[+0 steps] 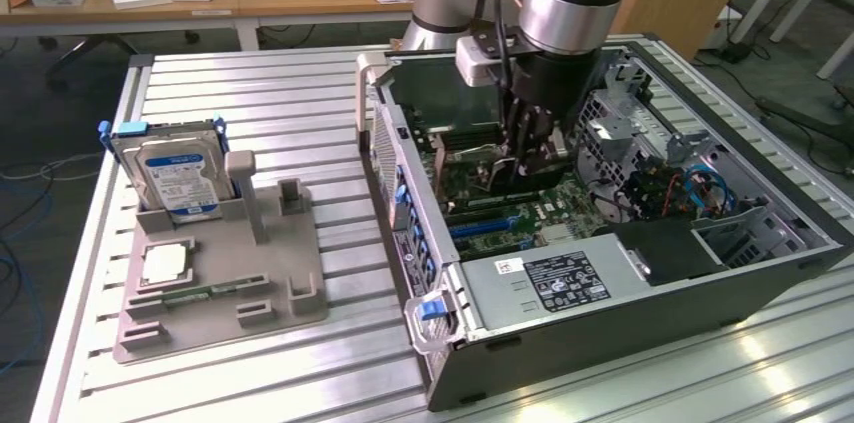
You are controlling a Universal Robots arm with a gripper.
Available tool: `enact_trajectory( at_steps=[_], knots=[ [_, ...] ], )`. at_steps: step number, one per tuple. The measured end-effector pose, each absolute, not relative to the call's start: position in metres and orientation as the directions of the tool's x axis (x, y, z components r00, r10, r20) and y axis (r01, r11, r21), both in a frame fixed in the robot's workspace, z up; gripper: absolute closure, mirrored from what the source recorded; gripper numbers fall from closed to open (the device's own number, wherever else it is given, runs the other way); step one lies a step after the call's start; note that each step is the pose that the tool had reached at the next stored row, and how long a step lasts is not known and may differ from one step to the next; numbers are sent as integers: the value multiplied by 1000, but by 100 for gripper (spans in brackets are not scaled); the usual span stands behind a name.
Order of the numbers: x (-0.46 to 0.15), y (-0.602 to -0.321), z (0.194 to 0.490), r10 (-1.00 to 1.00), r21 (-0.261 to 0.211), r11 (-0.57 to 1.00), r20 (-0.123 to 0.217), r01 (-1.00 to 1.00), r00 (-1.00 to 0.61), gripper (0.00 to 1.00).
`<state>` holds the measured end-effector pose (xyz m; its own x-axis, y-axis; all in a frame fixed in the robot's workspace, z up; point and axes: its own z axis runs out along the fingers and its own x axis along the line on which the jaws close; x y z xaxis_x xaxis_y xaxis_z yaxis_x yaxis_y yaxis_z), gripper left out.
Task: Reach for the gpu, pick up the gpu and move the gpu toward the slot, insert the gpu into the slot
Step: 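Insert the gpu into the slot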
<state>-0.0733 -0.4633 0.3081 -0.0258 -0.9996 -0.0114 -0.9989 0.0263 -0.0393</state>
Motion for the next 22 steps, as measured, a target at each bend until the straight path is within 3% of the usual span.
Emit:
enact_trajectory(
  at_steps=[22],
  knots=[
    [-77, -464, 295, -1000, -39, 26, -11, -999, -26, 74]
  ],
)
